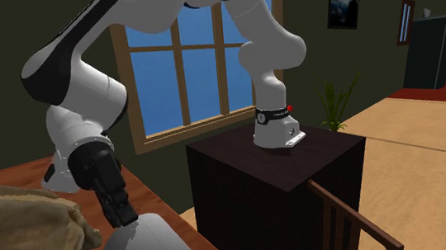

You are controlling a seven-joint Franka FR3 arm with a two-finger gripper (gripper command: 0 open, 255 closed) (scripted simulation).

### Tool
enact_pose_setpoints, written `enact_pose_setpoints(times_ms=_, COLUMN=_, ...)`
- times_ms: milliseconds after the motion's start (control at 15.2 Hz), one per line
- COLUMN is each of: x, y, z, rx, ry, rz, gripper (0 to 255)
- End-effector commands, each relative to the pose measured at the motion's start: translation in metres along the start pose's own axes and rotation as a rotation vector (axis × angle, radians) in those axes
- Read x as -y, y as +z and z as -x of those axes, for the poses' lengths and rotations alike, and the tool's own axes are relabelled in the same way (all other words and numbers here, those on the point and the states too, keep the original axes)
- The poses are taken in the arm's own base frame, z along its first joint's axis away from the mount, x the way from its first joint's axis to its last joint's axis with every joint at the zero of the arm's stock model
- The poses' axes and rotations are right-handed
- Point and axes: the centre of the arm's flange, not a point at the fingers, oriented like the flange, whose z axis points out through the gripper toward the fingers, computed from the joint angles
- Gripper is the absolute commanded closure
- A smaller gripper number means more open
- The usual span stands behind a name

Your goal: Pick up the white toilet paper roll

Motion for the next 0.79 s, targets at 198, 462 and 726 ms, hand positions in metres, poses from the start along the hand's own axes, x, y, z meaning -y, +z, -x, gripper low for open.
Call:
enact_pose_setpoints(times_ms=198, x=0.026, y=-0.011, z=0.002, rx=-0.001, ry=-0.002, rz=-0.001, gripper=255)
enact_pose_setpoints(times_ms=462, x=0.045, y=-0.018, z=0.002, rx=-0.001, ry=-0.002, rz=-0.001, gripper=255)
enact_pose_setpoints(times_ms=726, x=0.056, y=-0.023, z=0.002, rx=-0.001, ry=-0.002, rz=-0.001, gripper=255)
